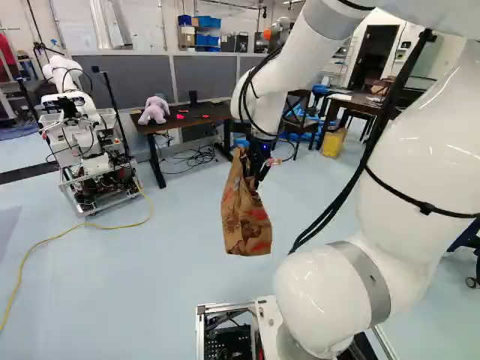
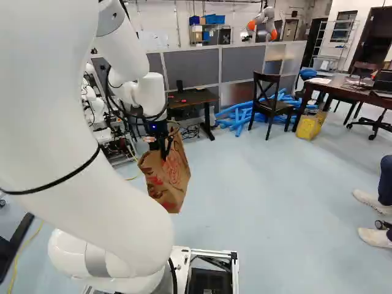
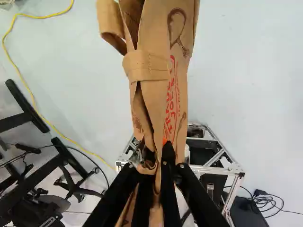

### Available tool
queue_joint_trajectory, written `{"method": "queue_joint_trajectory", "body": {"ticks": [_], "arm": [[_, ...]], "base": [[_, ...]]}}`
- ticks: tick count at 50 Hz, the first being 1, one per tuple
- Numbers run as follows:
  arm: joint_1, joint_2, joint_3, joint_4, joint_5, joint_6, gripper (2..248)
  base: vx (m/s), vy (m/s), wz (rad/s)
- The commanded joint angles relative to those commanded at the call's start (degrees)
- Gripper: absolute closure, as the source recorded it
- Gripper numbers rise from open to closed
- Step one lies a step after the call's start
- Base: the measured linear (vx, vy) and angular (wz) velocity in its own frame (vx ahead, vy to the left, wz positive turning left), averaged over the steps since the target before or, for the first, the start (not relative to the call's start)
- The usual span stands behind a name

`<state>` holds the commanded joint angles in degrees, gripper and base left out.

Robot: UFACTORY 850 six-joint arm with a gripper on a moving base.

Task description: Pick up the bag on the ground and place it on the table

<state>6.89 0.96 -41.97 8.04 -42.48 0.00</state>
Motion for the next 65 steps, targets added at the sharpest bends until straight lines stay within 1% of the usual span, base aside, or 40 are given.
{"method": "queue_joint_trajectory", "body": {"ticks": [11, 40, 50, 65], "arm": [[0.67, 1.52, -0.99, 0.0, -3.19, 0.0, 227], [0.3, 6.48, -2.59, 0.0, -8.09, 0.0, 227], [-0.5, 8.14, -3.2, 0.0, -9.91, 0.0, 227], [-2.77, 10.04, -4.61, 0.0, -12.63, 0.0, 227]], "base": [[0.0, 0.0, 0.0], [0.0, 0.0, 0.0], [0.0, 0.0, 0.0], [0.0, 0.0, 0.0]]}}
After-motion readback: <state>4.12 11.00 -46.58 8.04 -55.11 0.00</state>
